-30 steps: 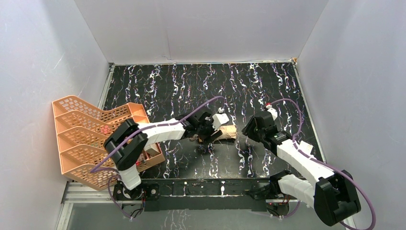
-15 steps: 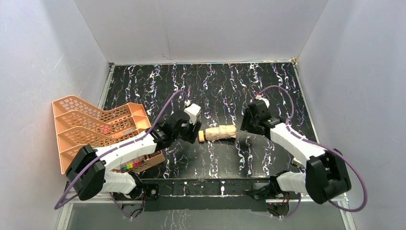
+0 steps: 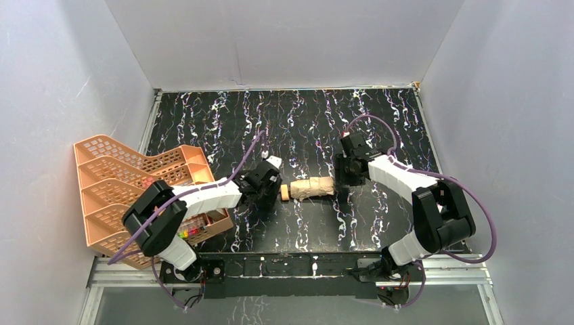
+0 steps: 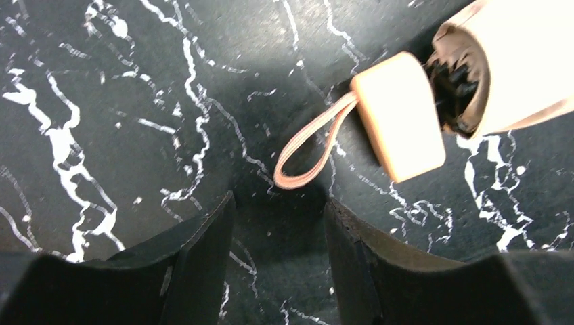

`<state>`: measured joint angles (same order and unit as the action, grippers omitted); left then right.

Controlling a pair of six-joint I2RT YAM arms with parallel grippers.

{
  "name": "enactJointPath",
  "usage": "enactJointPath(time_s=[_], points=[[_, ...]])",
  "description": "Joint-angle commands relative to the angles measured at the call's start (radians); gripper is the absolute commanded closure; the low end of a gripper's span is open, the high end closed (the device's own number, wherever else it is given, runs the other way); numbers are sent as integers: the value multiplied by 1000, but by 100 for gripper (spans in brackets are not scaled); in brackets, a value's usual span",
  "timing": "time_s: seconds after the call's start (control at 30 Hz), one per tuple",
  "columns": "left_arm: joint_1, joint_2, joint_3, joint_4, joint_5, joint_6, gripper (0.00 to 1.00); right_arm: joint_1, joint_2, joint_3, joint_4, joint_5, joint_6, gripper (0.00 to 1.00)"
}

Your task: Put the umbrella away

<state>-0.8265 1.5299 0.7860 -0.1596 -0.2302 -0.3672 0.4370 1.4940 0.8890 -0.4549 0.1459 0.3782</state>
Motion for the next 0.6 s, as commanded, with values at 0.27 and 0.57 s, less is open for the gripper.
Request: enactJointPath(time_s=[0.27,0.57], points=[[2,219,159,139,185,108,51,4,27,-14,235,-432,-31,38],[50,270,239,135,173,171,52,4,36,0,281,-317,25,37]])
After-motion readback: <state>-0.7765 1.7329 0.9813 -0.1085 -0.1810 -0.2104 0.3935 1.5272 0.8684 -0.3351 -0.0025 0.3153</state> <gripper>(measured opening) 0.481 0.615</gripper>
